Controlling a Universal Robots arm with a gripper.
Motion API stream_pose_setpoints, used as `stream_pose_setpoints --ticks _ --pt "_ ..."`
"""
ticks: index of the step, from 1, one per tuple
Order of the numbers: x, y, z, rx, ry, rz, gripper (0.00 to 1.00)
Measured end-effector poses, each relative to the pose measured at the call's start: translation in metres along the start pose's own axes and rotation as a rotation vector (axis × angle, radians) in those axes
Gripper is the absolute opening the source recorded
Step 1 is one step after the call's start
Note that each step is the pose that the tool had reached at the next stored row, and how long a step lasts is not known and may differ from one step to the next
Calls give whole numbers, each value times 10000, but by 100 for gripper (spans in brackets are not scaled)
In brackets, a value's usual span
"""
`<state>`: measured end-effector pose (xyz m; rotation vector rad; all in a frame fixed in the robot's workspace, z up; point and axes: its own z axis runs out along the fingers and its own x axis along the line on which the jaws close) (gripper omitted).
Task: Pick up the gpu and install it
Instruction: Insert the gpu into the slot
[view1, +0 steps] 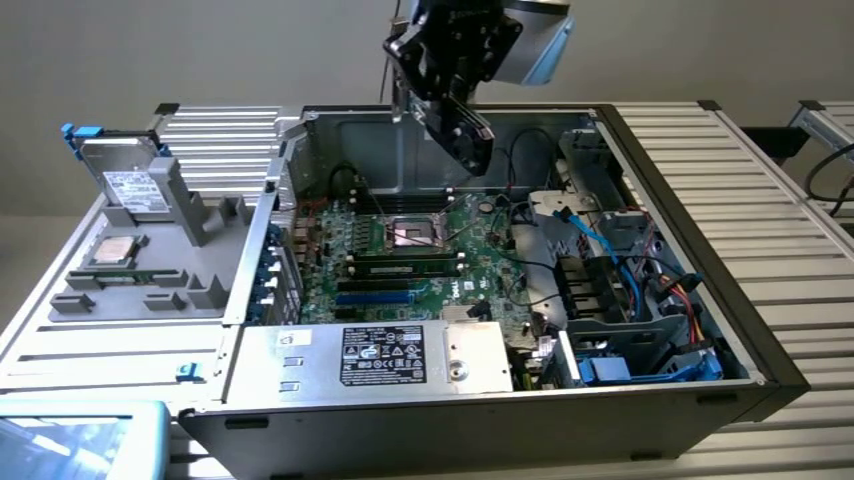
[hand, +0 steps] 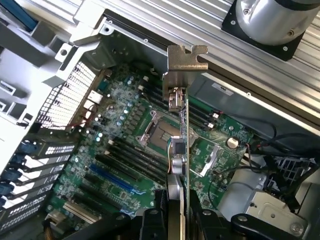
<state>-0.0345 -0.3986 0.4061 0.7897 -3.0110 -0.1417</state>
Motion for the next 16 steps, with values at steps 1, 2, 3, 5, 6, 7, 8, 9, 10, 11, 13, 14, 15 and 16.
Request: stream_pose_setpoints --ticks 1,2,3,5,6,7,8,9,10,11,13,14,15,16 --pt "0 0 1 4 11 -174 28" --pt "0 0 2 7 22 -352 28" --pt "1 0 3 9 36 -533 28" --pt "0 0 5 12 67 -907 28" --pt "0 -1 6 14 82 -1092 28" --pt "0 0 7 16 97 -1271 28" --pt "0 -1 7 17 112 -1452 28" --pt "0 -1 8 19 127 -1630 28" --pt "0 -1 9 20 143 -1815 28" --pt "0 -1 10 21 158 -1994 28" --pt "0 -1 13 23 187 -2358 28" --pt "0 -1 14 26 201 -2537 28" --pt "0 -1 15 28 215 -2717 28" --pt "0 -2 17 30 228 -2895 28"
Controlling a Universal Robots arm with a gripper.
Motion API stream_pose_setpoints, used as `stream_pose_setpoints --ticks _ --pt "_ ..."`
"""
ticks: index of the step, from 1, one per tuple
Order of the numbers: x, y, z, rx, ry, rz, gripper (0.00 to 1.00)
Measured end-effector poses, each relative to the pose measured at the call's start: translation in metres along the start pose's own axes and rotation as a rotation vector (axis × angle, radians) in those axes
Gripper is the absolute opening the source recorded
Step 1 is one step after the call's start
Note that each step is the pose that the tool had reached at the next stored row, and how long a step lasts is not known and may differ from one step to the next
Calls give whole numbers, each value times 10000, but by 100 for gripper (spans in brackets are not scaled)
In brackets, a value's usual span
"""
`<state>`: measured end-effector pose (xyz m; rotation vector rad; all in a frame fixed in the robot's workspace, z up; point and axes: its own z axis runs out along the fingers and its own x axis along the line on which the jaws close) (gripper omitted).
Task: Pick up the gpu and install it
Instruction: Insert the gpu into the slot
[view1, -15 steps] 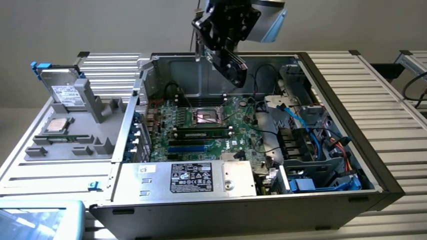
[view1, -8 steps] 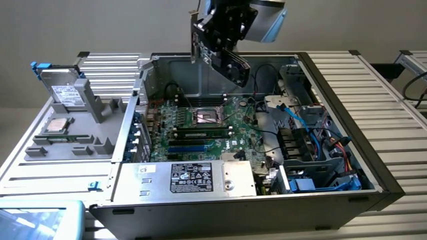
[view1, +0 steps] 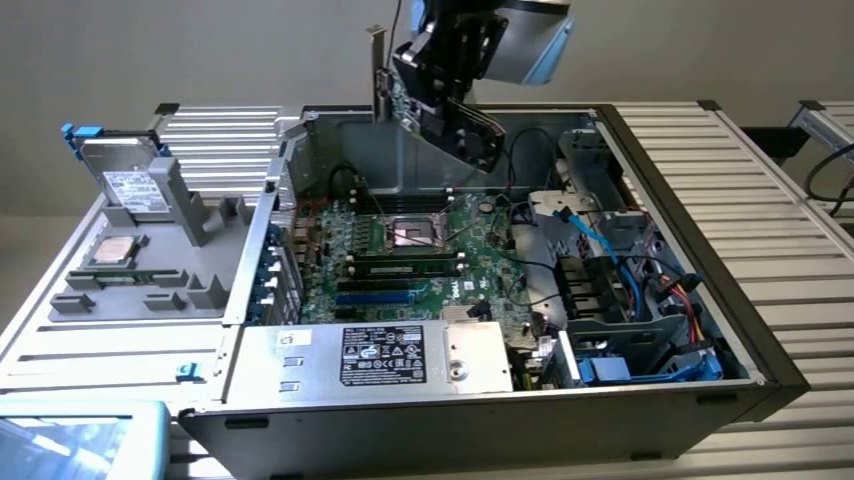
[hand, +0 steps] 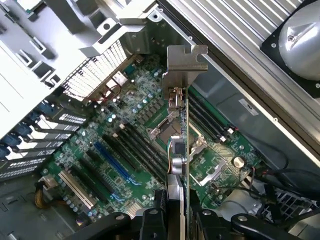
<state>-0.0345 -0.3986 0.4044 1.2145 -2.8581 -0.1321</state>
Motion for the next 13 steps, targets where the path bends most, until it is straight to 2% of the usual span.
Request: stream_pose_setpoints --ticks 13 --pt "0 -3 29 37 175 -2367 28"
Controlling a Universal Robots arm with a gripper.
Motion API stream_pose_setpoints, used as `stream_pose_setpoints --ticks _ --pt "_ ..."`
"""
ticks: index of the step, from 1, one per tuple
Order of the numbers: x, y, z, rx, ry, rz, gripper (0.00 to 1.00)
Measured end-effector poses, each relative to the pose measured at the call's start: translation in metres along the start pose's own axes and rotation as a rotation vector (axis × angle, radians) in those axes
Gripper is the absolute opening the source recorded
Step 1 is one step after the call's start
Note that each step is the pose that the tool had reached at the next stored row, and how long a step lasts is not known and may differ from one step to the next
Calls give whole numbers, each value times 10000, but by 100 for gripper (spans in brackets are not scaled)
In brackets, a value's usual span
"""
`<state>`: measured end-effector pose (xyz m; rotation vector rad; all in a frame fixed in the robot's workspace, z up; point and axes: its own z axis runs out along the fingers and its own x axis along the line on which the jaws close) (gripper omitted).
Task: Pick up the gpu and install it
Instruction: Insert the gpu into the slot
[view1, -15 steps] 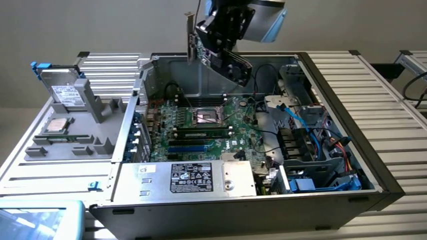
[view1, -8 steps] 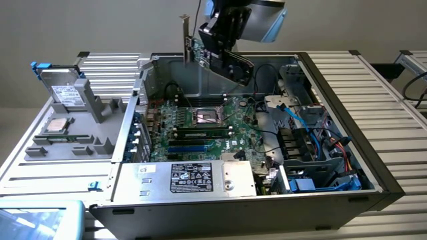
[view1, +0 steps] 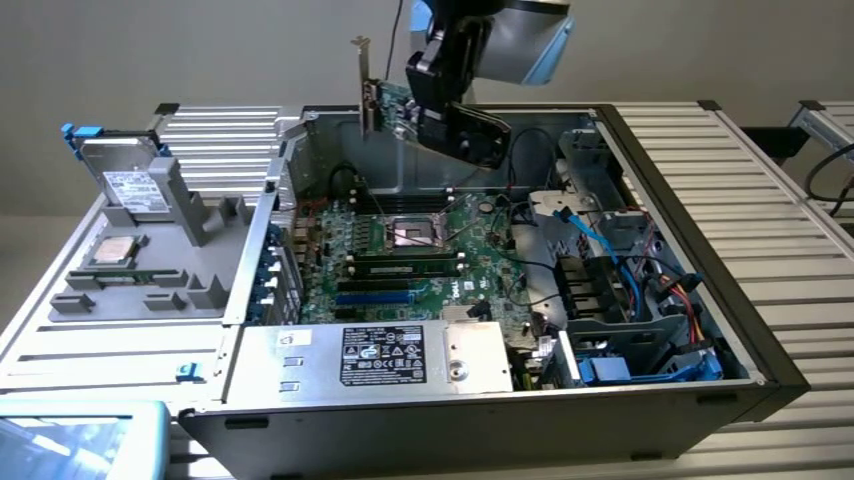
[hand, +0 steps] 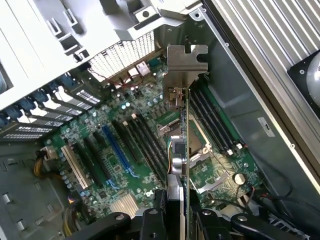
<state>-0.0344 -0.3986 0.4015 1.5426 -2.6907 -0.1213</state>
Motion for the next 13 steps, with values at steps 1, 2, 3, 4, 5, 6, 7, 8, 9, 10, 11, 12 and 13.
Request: stream_pose_setpoints --ticks 1,2,3,4,5,6,7,8,9,10,11,12,13 --pt "0 0 3 6 11 -180 28" --pt "0 0 6 11 23 -364 28" --pt "0 0 9 24 32 -543 28" --pt "0 -1 14 42 36 -722 28" --pt "0 -1 17 50 47 -910 28" --pt "0 -2 20 52 60 -1089 28" --pt "0 -2 22 55 74 -1268 28" --pt "0 -2 25 58 87 -1446 28" --pt "0 -2 28 61 99 -1626 28" --pt "0 -2 30 64 112 -1812 28" --pt "0 -2 31 67 125 -1990 28" --pt "0 -2 33 72 137 -2176 28" --pt "0 -2 34 77 149 -2355 28"
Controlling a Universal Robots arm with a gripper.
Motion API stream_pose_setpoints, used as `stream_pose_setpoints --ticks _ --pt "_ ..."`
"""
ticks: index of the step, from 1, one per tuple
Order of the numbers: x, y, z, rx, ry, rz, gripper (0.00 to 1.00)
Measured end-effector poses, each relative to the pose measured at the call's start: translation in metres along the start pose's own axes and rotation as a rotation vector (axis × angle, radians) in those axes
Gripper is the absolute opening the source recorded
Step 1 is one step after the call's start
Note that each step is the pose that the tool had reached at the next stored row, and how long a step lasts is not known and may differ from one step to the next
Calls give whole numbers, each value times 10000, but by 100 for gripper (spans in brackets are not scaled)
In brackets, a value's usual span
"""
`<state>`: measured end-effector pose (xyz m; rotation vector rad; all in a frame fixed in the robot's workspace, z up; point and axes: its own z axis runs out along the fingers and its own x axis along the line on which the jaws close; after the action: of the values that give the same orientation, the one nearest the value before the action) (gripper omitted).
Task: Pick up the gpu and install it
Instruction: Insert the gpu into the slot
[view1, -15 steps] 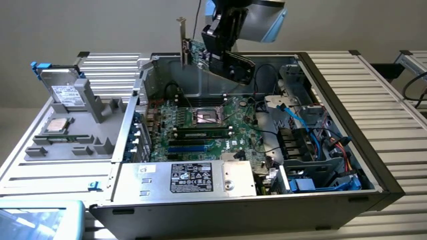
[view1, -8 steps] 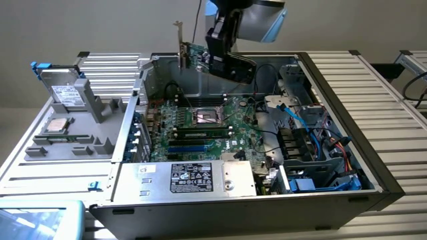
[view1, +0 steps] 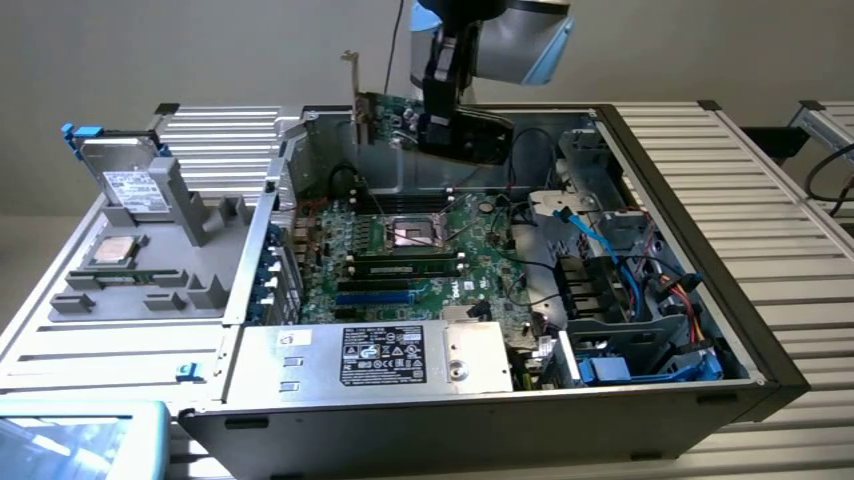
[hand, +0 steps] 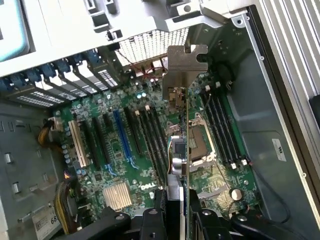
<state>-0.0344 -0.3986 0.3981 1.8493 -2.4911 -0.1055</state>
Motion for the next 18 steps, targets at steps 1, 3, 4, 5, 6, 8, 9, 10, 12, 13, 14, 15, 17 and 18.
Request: stream_pose_setpoints --ticks 1,3,4,5,6,8,9,10,12,13,14,15,17,18 --pt "0 0 0 9 12 -189 28" --pt "0 1 1 57 24 -548 28" --pt "0 0 1 96 25 -713 28" --pt "0 0 2 164 16 -847 28" --pt "0 0 3 260 4 -948 28" --pt "0 0 6 443 -7 -1143 28" --pt "0 -1 7 488 11 -1255 28" --pt "0 -1 9 509 37 -1386 28" --pt "0 -2 14 515 94 -1700 28" --pt "0 -2 17 514 108 -1879 28" --pt "0 -2 19 509 122 -2057 28" --pt "0 -1 20 503 140 -2231 28" --pt "0 -1 19 502 145 -2270 28" --pt "0 -1 19 503 145 -2270 28"
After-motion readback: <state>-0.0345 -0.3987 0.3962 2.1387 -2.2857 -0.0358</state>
